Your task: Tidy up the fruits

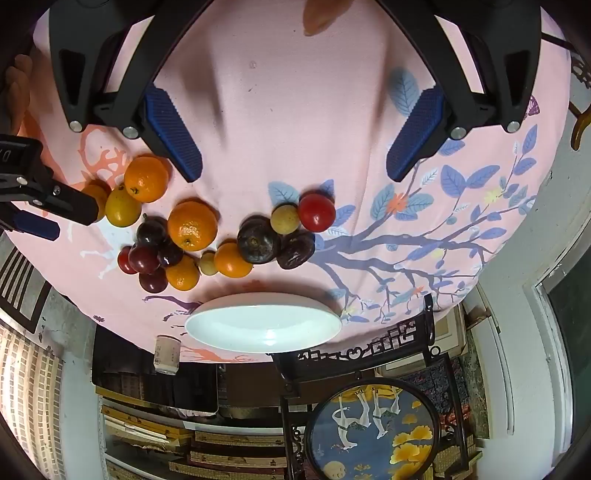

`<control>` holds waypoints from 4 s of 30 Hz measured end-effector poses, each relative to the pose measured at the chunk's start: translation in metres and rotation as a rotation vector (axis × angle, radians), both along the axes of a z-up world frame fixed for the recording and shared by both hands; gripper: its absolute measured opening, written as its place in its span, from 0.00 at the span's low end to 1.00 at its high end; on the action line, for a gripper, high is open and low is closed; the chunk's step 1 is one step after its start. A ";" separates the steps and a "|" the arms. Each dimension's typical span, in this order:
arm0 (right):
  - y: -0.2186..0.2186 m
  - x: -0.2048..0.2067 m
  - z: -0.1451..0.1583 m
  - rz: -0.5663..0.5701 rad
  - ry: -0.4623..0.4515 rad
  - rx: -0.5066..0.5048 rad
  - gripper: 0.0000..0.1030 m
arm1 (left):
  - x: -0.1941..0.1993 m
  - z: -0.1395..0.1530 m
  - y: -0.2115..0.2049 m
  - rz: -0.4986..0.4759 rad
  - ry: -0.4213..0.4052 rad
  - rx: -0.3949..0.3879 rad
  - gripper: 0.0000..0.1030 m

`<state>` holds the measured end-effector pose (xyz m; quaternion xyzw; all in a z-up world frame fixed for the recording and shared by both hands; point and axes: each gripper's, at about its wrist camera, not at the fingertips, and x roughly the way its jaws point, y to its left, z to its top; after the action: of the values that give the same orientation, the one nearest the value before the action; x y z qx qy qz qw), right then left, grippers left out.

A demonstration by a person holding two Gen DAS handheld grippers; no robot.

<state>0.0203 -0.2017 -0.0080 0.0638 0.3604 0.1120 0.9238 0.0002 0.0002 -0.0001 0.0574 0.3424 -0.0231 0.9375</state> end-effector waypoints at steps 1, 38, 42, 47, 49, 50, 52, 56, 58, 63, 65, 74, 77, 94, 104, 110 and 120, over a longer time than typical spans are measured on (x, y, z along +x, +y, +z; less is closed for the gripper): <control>0.000 0.000 0.000 0.001 0.003 -0.001 0.99 | 0.000 0.000 0.000 0.000 0.000 -0.001 0.98; 0.000 -0.003 0.002 0.004 -0.010 0.003 0.99 | 0.001 -0.001 -0.004 -0.004 0.006 -0.008 0.98; 0.000 -0.004 0.002 0.004 -0.009 0.002 0.99 | -0.001 -0.002 -0.005 -0.004 0.007 -0.011 0.98; 0.001 -0.004 0.001 0.004 -0.008 0.003 0.99 | 0.000 -0.002 -0.003 -0.004 0.008 -0.012 0.98; 0.001 -0.004 0.001 0.005 -0.009 0.004 0.99 | 0.000 -0.002 -0.003 -0.004 0.008 -0.012 0.98; 0.001 -0.004 0.001 0.004 -0.009 0.003 0.99 | 0.000 -0.002 -0.004 -0.004 0.009 -0.013 0.98; 0.001 -0.004 0.001 0.004 -0.009 0.003 0.99 | 0.000 -0.003 -0.003 -0.004 0.009 -0.014 0.98; 0.001 -0.004 0.001 0.005 -0.009 0.003 0.99 | 0.000 -0.003 -0.003 -0.005 0.010 -0.014 0.98; 0.001 -0.003 0.001 0.004 -0.009 0.003 0.99 | 0.000 -0.003 -0.003 -0.004 0.010 -0.015 0.98; 0.000 -0.004 0.001 0.004 -0.008 0.003 0.99 | 0.000 -0.003 -0.003 -0.005 0.012 -0.016 0.98; 0.001 -0.004 0.000 0.004 -0.008 0.004 0.99 | 0.000 -0.003 -0.003 -0.004 0.011 -0.017 0.98; 0.001 -0.004 0.000 0.004 -0.008 0.004 0.99 | 0.001 -0.002 -0.002 -0.004 0.013 -0.018 0.98; 0.001 -0.003 0.000 0.004 -0.006 0.004 0.99 | 0.001 -0.003 -0.003 -0.004 0.014 -0.018 0.98; 0.001 -0.002 -0.007 0.012 0.041 0.007 0.99 | 0.002 -0.015 -0.004 -0.013 0.058 -0.025 0.98; -0.017 -0.012 -0.032 0.051 0.215 -0.121 0.99 | 0.018 -0.042 0.006 -0.039 0.278 -0.014 0.98; -0.018 -0.018 -0.038 0.106 0.220 -0.185 0.99 | 0.011 -0.043 0.011 -0.088 0.268 -0.027 0.98; -0.015 -0.018 -0.037 0.166 0.222 -0.222 0.99 | 0.023 -0.036 0.014 -0.138 0.266 -0.054 0.98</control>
<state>0.0028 -0.2166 -0.0447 -0.0566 0.4745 0.1395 0.8673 0.0235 0.0141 -0.0365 0.0521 0.4580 -0.1043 0.8813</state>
